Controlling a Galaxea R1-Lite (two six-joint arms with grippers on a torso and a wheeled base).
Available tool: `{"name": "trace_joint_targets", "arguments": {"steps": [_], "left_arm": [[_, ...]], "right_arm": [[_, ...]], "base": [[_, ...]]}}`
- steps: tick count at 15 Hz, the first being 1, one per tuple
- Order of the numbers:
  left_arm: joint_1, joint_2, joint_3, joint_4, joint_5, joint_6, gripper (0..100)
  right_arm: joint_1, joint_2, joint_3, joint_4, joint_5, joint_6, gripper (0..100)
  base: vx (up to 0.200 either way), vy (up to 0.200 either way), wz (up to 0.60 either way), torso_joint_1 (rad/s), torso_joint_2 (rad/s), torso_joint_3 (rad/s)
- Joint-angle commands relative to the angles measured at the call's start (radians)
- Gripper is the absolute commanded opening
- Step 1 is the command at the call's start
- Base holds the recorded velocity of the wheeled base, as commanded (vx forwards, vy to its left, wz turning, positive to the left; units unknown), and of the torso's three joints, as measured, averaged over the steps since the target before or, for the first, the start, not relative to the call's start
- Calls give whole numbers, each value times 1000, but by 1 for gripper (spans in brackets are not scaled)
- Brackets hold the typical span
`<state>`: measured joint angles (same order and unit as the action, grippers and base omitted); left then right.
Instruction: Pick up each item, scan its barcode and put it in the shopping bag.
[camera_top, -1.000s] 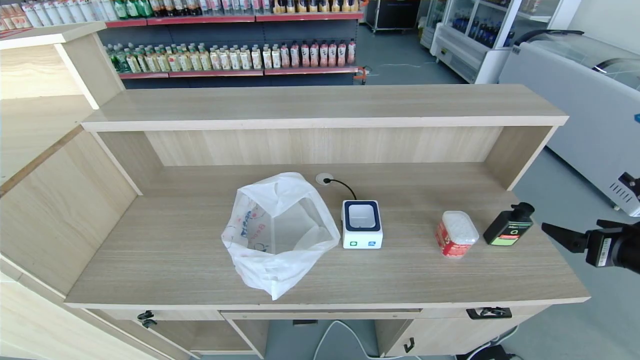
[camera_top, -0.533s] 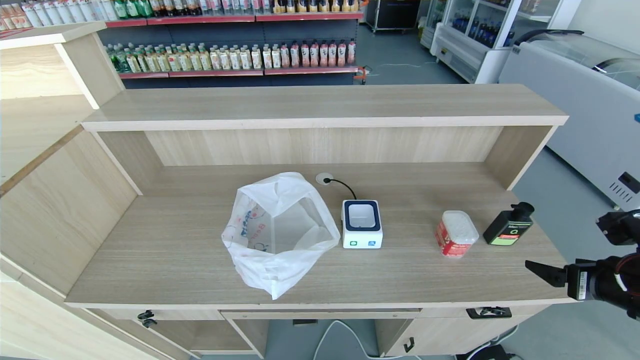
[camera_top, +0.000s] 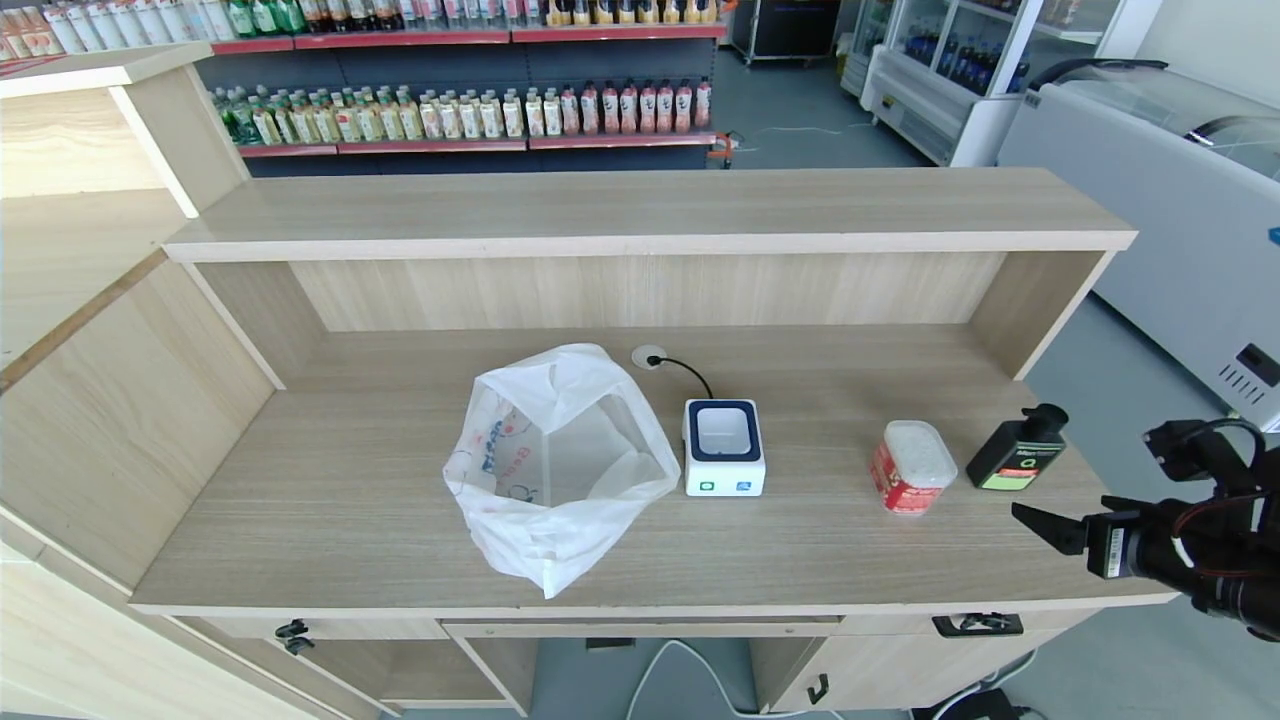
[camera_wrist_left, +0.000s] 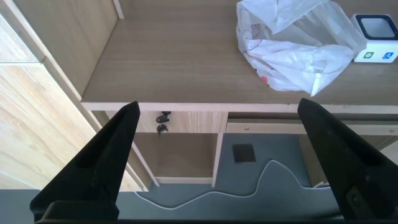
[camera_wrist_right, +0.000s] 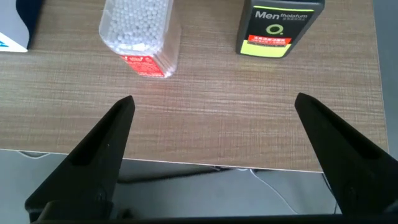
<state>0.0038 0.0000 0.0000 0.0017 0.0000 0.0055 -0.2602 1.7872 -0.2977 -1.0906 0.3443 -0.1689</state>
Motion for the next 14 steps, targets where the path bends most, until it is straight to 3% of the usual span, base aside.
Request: {"name": "trace_joint_targets", "arguments": {"steps": [1,6,14], "left_arm": [[1,0,0,0,0,-1,100],[1,0,0,0,-2,-1,100],[1,0,0,0,0,1,100]], "right_arm": [[58,132,-11,-80,9,5,100],[159,270,-92,-169,7,8,100],[187,370,-227,-169,7,22,100]], "base": [[0,0,0,0,0,0],[0,0,0,0,0,0],[0,0,0,0,0,0]]}}
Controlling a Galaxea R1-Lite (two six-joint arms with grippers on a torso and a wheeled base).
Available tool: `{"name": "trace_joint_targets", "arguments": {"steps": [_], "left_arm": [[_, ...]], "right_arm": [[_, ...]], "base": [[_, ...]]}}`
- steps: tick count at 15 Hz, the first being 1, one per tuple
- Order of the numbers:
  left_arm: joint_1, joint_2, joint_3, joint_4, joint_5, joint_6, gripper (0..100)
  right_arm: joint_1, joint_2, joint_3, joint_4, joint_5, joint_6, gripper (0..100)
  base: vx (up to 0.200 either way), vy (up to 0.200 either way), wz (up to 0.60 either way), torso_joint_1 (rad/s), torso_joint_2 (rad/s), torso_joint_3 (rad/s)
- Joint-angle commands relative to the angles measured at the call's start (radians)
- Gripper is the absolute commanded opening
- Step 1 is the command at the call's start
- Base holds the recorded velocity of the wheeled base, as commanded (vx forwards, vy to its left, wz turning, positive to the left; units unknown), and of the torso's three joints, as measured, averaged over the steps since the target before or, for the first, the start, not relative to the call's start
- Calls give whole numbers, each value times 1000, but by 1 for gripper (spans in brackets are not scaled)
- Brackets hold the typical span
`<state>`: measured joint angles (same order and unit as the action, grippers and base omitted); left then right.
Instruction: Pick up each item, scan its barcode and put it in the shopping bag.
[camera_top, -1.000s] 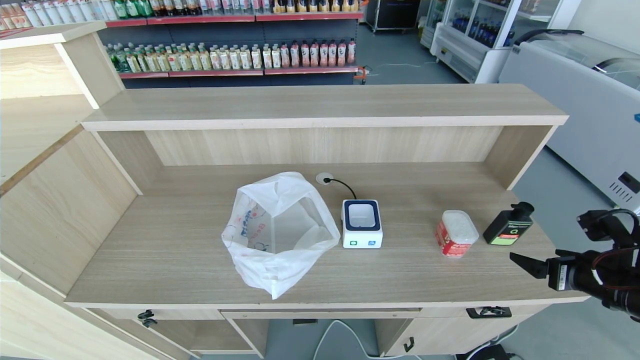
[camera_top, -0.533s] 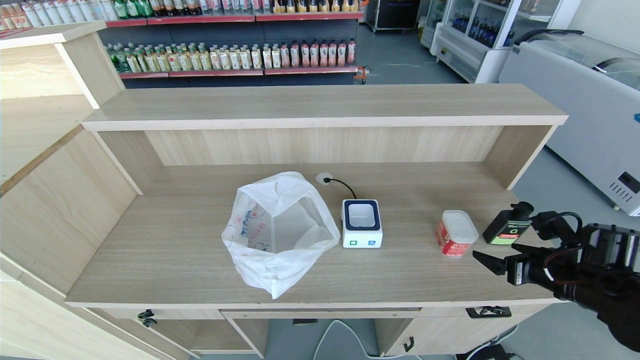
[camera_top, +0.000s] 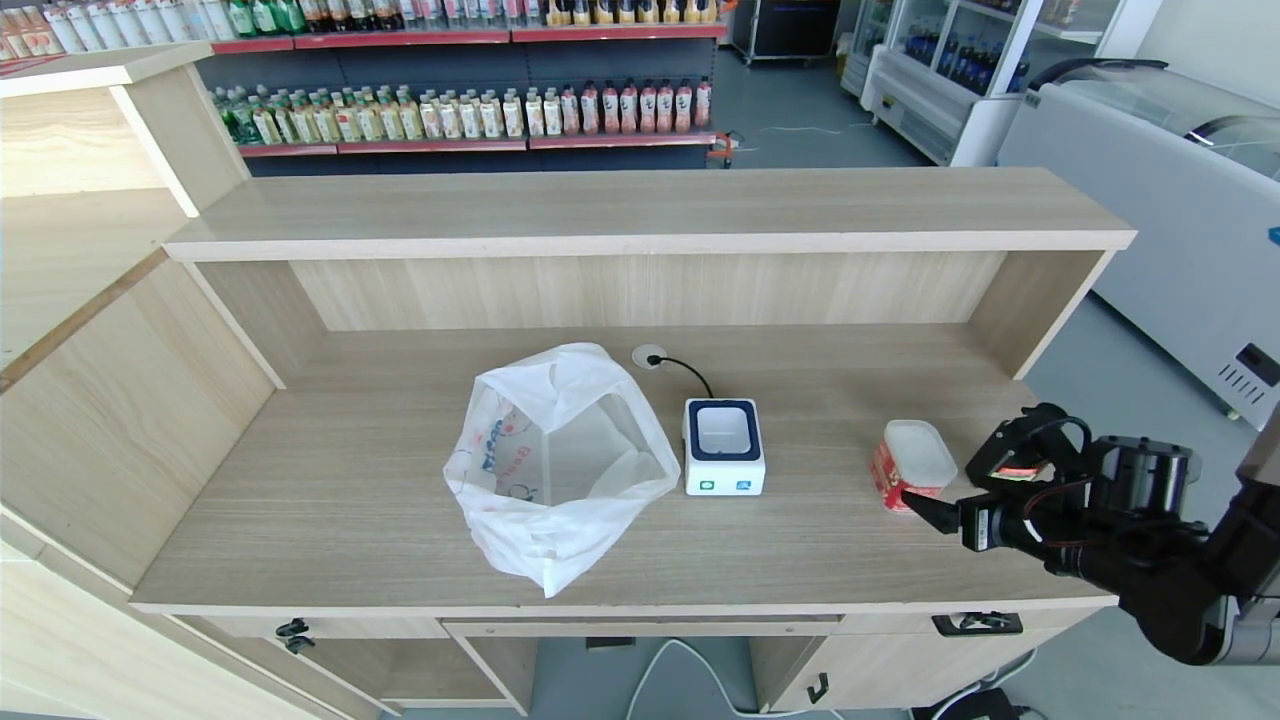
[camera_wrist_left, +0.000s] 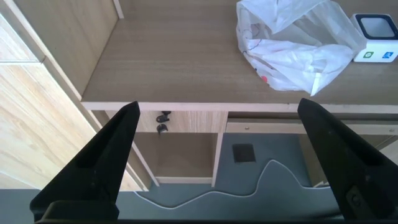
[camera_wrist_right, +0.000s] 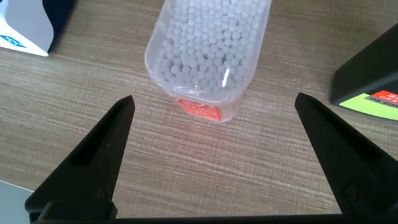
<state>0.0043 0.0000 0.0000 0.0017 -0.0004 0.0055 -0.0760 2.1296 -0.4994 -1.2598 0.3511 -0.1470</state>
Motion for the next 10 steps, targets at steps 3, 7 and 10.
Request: {"name": "trace_joint_targets", "arguments": {"steps": [3,7,10], "left_arm": [[0,0,0,0,0,-1,100],[0,0,0,0,0,1,100],[0,0,0,0,0,1,100]], "right_arm": [[12,75,-74,-13,0,0,100],[38,164,-110,-98,0,1,100],[42,216,-159,-130,0,4,100]], "base": [[0,0,0,0,0,0],[0,0,0,0,0,0],[0,0,0,0,0,0]]}}
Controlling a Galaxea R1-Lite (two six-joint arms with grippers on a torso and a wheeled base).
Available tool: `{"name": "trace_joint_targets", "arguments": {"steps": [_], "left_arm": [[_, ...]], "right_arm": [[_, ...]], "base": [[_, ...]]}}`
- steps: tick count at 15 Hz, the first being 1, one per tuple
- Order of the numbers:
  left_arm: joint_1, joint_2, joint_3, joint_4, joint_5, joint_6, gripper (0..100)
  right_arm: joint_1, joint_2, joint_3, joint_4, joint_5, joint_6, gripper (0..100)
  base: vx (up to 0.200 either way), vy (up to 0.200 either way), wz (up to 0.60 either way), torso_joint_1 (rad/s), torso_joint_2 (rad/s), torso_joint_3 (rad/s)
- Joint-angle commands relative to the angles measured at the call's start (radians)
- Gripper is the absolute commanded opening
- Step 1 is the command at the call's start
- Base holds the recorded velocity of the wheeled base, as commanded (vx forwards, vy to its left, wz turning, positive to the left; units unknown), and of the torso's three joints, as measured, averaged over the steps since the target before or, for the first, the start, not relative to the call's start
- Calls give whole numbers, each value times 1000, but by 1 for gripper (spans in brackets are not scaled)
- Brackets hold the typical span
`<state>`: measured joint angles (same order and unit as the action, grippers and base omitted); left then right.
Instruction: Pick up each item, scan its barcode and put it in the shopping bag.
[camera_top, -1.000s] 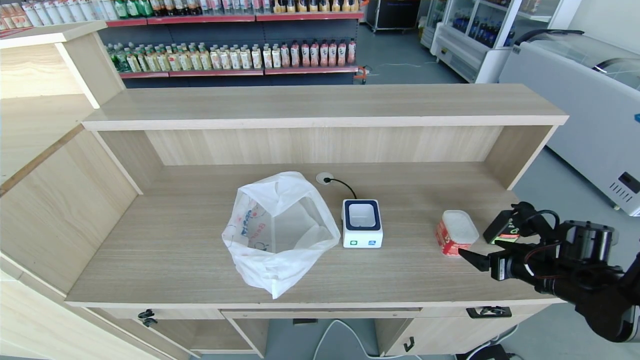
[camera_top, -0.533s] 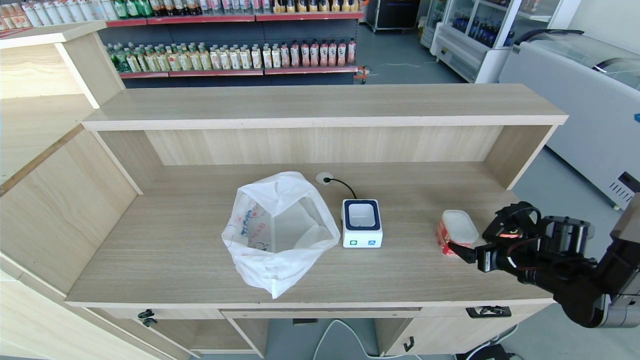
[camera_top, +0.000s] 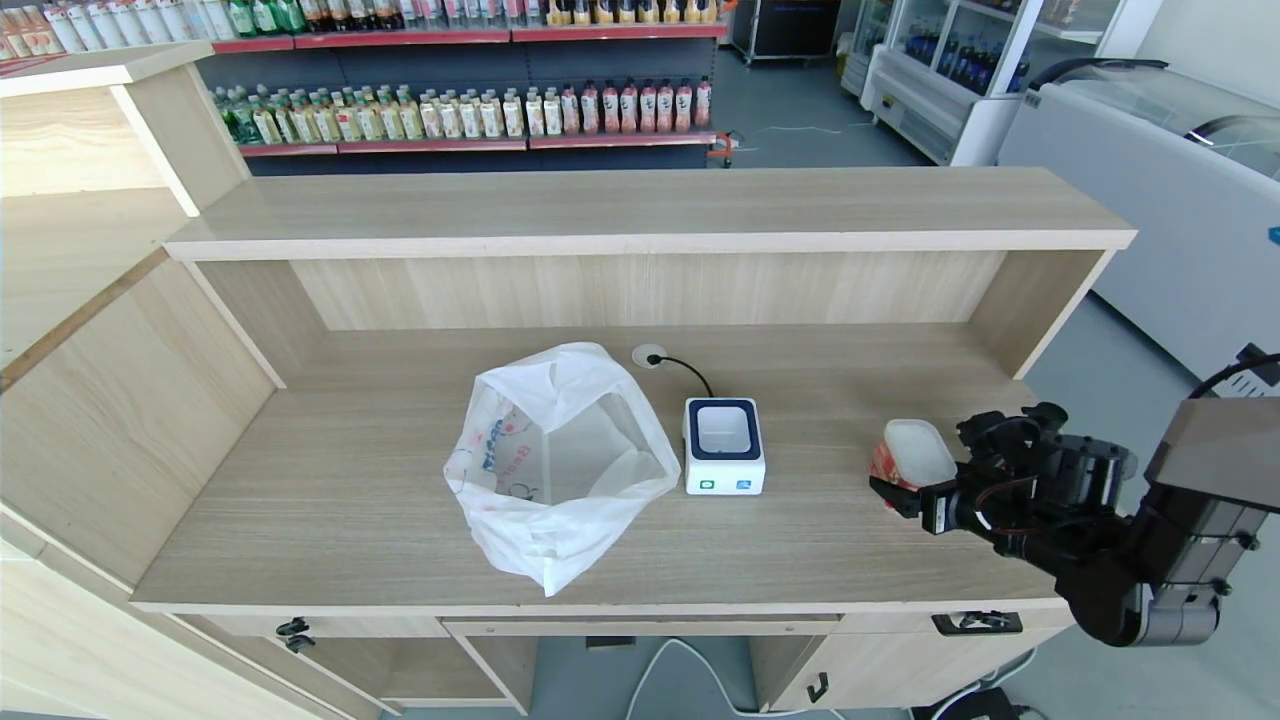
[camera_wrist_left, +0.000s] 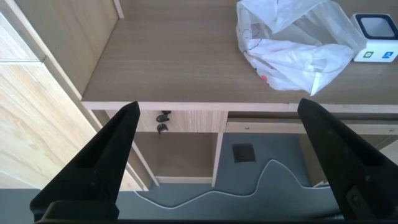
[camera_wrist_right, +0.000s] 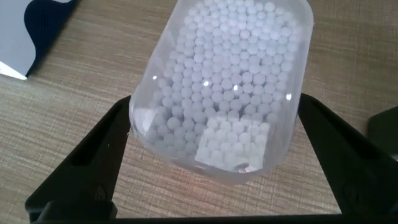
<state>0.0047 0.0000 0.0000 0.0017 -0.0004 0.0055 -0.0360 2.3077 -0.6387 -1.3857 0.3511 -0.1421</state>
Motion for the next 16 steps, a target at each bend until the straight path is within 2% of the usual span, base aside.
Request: {"name": "trace_joint_targets", "arguments": {"steps": [1,6,11,16], "left_arm": [[0,0,0,0,0,1,100],[0,0,0,0,0,-1,100],[-2,0,0,0,-1,-1,100],[0,0,0,0,0,-1,100]], "right_arm": [[4,56,-50,-6,0,-1,100],[22,108,-171,-4,-4,7,100],[28,134,-197,-45,3,10,100],[27,174,-234,-99,69,12,100]], "base": [[0,0,0,0,0,0],[0,0,0,0,0,0],[0,0,0,0,0,0],[0,0,0,0,0,0]]}}
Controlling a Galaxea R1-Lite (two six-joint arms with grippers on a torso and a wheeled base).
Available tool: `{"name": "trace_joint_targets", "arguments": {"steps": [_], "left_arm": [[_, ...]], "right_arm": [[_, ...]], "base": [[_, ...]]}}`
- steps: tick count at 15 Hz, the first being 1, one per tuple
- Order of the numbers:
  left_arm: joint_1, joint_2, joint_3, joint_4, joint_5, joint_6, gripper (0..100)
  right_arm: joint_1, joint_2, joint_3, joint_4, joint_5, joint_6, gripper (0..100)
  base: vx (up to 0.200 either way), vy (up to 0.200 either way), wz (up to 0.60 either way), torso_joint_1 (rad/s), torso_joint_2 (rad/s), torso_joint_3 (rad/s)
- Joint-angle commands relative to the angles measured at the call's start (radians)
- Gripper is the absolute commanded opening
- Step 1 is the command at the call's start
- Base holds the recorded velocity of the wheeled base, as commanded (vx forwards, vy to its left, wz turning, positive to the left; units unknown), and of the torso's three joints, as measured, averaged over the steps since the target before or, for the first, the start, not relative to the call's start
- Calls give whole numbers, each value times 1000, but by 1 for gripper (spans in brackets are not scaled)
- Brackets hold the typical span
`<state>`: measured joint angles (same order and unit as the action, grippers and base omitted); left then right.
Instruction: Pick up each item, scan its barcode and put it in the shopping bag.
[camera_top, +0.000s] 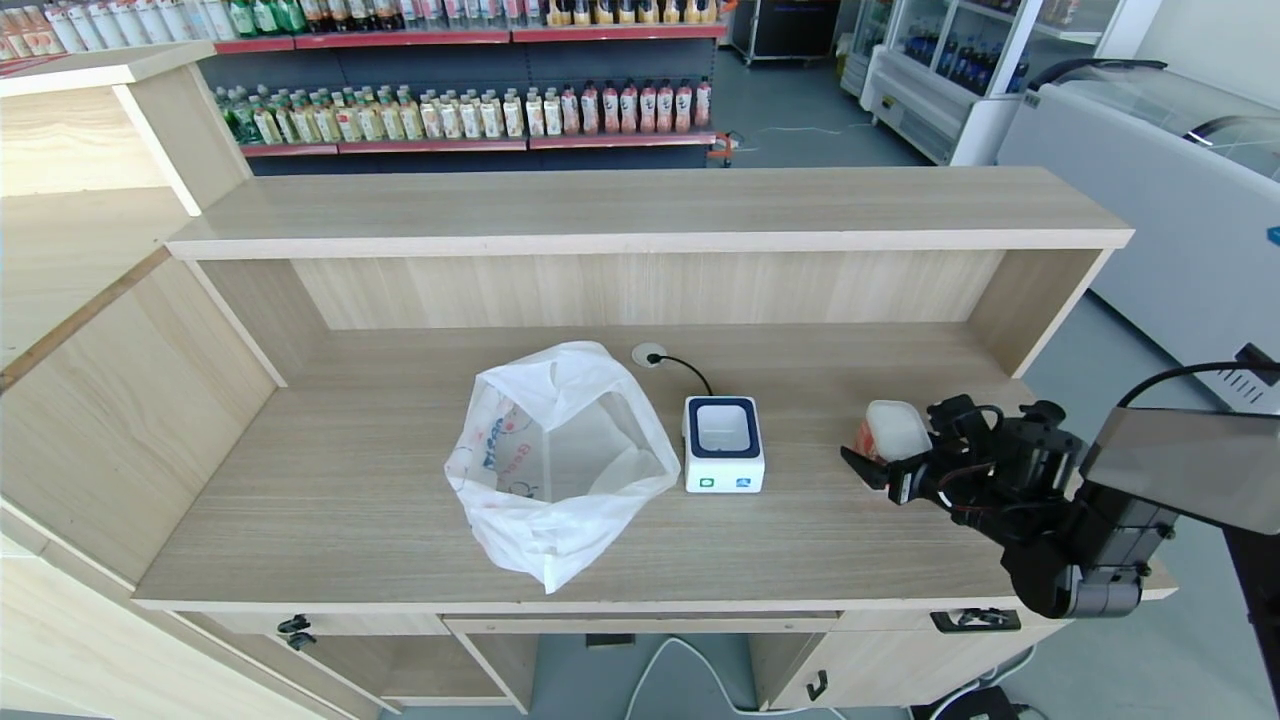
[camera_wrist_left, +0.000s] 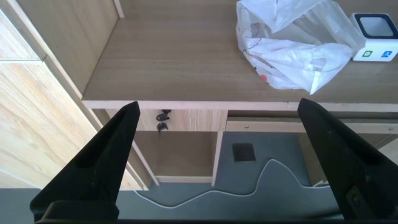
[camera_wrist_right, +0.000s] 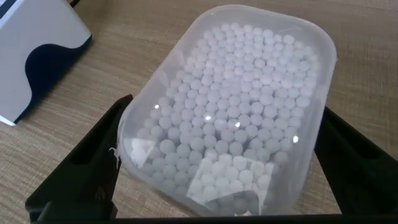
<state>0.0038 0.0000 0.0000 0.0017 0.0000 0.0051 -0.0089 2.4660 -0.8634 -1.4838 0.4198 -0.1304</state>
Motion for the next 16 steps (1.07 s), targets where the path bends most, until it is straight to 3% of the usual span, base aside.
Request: {"name": "trace_joint_targets", "arguments": {"steps": [1,2,3,16], "left_arm": [[1,0,0,0,0,-1,100],[1,0,0,0,0,-1,100],[1,0,0,0,0,-1,100],[1,0,0,0,0,-1,100]], "right_arm": [[0,19,-17,-1,5,0,100],[0,28,-29,-3,5,0,100],[-2,31,-36,-3,5,0,0],[3,-4,-86,8,17,45,0]], "base": [[0,0,0,0,0,0],[0,0,0,0,0,0],[0,0,0,0,0,0],[0,0,0,0,0,0]]}}
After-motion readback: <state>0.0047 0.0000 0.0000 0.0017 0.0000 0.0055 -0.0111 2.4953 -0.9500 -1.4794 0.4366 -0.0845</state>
